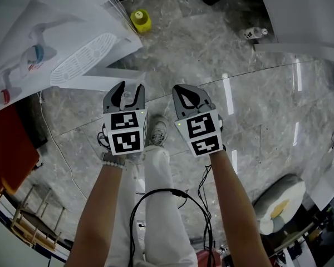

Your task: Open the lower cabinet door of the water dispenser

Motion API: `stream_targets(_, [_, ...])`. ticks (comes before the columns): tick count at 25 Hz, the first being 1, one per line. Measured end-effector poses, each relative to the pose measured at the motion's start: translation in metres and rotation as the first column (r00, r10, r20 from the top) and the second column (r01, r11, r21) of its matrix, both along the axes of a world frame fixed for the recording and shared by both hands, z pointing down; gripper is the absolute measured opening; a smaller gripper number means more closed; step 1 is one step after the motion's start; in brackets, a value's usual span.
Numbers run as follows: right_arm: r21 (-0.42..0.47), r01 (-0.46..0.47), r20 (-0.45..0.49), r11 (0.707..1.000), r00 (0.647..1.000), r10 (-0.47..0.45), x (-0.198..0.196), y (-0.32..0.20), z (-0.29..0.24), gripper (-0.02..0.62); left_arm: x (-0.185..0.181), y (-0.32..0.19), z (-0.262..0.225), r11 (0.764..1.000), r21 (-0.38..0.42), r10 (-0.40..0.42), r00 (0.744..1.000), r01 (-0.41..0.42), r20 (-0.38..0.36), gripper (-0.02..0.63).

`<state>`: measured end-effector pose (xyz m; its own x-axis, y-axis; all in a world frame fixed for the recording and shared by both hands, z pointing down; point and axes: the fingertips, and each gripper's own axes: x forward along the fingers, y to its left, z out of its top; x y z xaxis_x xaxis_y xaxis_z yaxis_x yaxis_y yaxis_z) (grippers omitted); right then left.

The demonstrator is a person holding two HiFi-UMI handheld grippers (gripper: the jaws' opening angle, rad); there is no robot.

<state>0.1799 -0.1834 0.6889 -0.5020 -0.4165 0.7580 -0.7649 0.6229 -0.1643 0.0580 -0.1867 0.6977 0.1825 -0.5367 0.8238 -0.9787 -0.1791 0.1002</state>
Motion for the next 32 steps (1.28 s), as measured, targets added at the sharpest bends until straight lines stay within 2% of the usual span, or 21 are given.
stream_targets(5, [0.005,0.010,0.002,1.000,1.000,-0.010,-0.004,0.000,-0.003,0.005,-0.004,0.005,-0.001,1.000,0.005,-0.007,1.000,0.007,-0.013,0.176])
stream_targets(16, [0.008,0.016,-0.009,1.000,1.000,-0.016,-0.018,0.015,-0.006,0.005,-0.018,0.043,0.003,0.999,-0.036,-0.040,0.998,0.039,-0.039,0.141])
stream_targets(28, [0.009,0.032,-0.010,0.999,0.999,-0.032,-0.047,0.046,-0.014,0.005,-0.044,0.093,0.003,0.996,-0.085,-0.040,0.999,0.037,-0.031,0.095])
stream_targets(32, [0.008,0.035,-0.038,0.999,0.999,-0.035,-0.053,0.055,-0.015,0.005,-0.056,0.109,0.004,0.996,-0.090,-0.029,1.000,0.027,-0.011,0.072])
